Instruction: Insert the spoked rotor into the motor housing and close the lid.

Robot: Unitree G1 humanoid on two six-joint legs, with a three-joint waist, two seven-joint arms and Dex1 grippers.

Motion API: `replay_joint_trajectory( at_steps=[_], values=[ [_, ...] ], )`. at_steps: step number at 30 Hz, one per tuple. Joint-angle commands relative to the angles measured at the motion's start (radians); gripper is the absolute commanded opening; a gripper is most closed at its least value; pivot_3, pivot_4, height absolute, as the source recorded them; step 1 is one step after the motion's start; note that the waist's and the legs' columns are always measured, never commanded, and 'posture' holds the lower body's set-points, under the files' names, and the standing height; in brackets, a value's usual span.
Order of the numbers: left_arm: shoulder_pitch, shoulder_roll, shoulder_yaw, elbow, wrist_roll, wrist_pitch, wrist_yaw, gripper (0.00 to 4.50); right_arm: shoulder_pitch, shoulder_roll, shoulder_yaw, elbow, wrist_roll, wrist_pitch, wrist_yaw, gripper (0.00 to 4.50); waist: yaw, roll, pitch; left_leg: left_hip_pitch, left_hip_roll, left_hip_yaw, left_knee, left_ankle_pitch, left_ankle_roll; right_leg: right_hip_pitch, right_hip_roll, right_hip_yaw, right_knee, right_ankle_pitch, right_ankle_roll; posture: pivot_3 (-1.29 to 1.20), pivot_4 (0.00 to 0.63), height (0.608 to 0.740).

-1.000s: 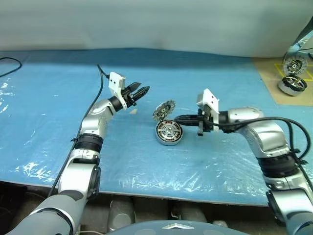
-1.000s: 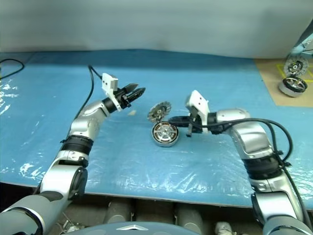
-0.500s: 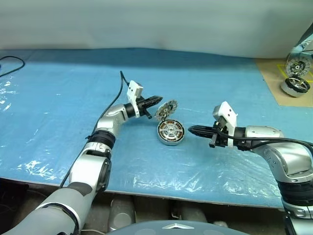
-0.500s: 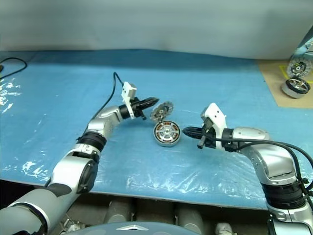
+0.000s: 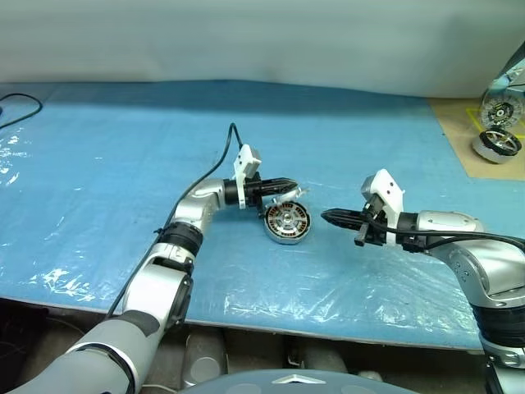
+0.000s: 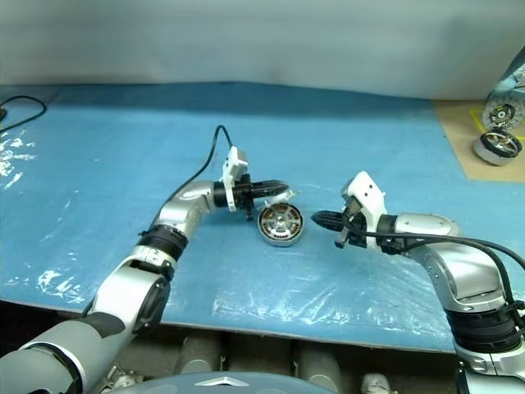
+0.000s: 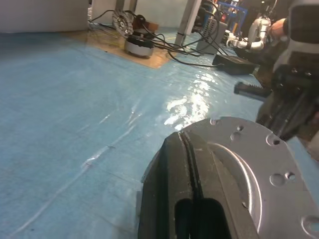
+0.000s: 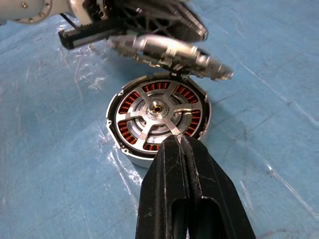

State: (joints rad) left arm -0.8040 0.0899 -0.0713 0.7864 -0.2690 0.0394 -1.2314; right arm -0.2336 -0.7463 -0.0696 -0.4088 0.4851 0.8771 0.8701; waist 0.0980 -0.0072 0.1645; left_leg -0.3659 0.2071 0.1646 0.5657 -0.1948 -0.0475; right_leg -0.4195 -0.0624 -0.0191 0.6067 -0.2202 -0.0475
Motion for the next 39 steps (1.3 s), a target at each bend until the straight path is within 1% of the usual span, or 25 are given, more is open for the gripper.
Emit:
replay_joint_trajectory(
  at_steps=[1,6,11,16,18,20,23,26,29,31,34,39],
  values=[
    [0.039,-0.008,-0.048,-0.084,0.022,-0.014,-0.028,0.03,-0.022,-0.029,-0.051,-0.013,0.025,-0.015,0.001,0.0,0.0,0.0,0.0,0.0,0.0,0.0,0.0,0.0,0.0,0.0,0.0,0.0,0.0,0.0,0.0,0.0,0.15,0.74],
    [0.114,0.019,-0.16,-0.145,0.099,-0.069,-0.089,0.03,-0.033,-0.042,-0.059,0.005,0.029,-0.02,-0.005,0.0,0.0,0.0,0.0,0.0,0.0,0.0,0.0,0.0,0.0,0.0,-0.001,0.0,0.0,0.0,0.0,0.0,0.15,0.74],
    [0.131,0.038,-0.209,-0.084,0.159,-0.151,-0.084,0.03,-0.059,-0.019,-0.02,0.016,0.019,-0.031,-0.023,0.0,-0.001,0.001,0.0,0.002,0.0,0.0,0.0,0.0,0.0,0.001,-0.001,0.0,0.0,0.0,0.0,0.0,0.15,0.74],
    [0.117,0.044,-0.158,-0.1,0.115,-0.159,-0.061,0.03,-0.084,0.0,0.017,0.01,0.021,-0.046,-0.024,0.0,-0.001,0.001,0.0,0.007,0.0,0.001,-0.001,0.0,0.0,0.006,-0.002,0.0,0.0,0.0,0.0,0.0,0.15,0.74],
    [0.112,0.039,-0.097,-0.205,0.037,-0.109,-0.034,0.03,-0.116,0.025,0.029,0.035,0.0,-0.08,-0.043,0.0,-0.004,0.001,0.0,0.007,0.0,0.001,-0.001,0.0,0.0,0.006,-0.003,0.0,0.0,0.0,0.0,0.0,0.15,0.74],
    [0.117,0.036,-0.066,-0.285,-0.009,-0.061,-0.012,0.03,-0.135,0.038,0.042,0.045,-0.003,-0.101,-0.041,0.0,-0.004,0.001,0.0,0.006,-0.001,0.001,0.0,0.0,0.0,0.004,-0.003,0.0,0.001,0.0,0.0,0.0,0.15,0.74],
    [0.207,0.081,-0.052,-0.558,-0.103,0.099,0.006,0.0,-0.181,0.052,0.129,0.067,-0.038,-0.153,-0.005,0.58,-0.006,0.001,0.0,0.004,0.0,0.001,-0.001,0.0,0.0,0.002,-0.003,0.0,0.001,0.0,0.0,0.0,0.15,0.74],
    [0.286,0.141,-0.046,-0.714,-0.146,0.208,0.035,0.0,-0.215,0.067,0.17,0.103,-0.058,-0.189,0.015,1.64,-0.006,0.001,0.0,0.003,0.0,0.002,-0.004,0.0,0.001,0.0,-0.003,-0.001,0.001,0.0,0.0,0.0,0.15,0.74],
    [0.361,0.182,-0.02,-0.757,-0.169,0.287,0.095,0.0,-0.239,0.071,0.217,0.15,-0.097,-0.239,0.041,2.72,-0.011,0.002,0.0,0.002,0.0,0.002,-0.004,0.001,0.001,-0.001,-0.002,-0.001,0.001,0.0,0.0,0.0,0.15,0.74],
    [0.438,0.217,-0.028,-0.77,-0.134,0.243,0.105,0.0,-0.249,0.082,0.249,0.182,-0.125,-0.27,0.053,3.44,-0.014,0.002,0.0,0.001,0.0,0.002,-0.003,0.0,0.0,-0.001,-0.002,-0.002,0.0,0.0,0.0,0.0,0.15,0.74],
    [0.508,0.237,-0.005,-0.837,-0.172,0.294,0.156,0.0,-0.257,0.093,0.282,0.206,-0.147,-0.288,0.072,4.47,-0.019,0.002,0.0,0.001,0.0,0.002,-0.002,0.0,0.0,-0.001,-0.003,-0.001,0.0,0.0,0.0,0.0,0.15,0.74],
    [0.594,0.289,-0.011,-0.907,-0.153,0.279,0.176,0.0,-0.26,0.113,0.317,0.259,-0.188,-0.331,0.088,4.47,-0.023,0.001,0.0,0.001,0.0,0.002,-0.002,0.0,0.001,-0.001,-0.003,-0.001,0.0,0.0,0.0,0.0,0.15,0.74]
  ],
)
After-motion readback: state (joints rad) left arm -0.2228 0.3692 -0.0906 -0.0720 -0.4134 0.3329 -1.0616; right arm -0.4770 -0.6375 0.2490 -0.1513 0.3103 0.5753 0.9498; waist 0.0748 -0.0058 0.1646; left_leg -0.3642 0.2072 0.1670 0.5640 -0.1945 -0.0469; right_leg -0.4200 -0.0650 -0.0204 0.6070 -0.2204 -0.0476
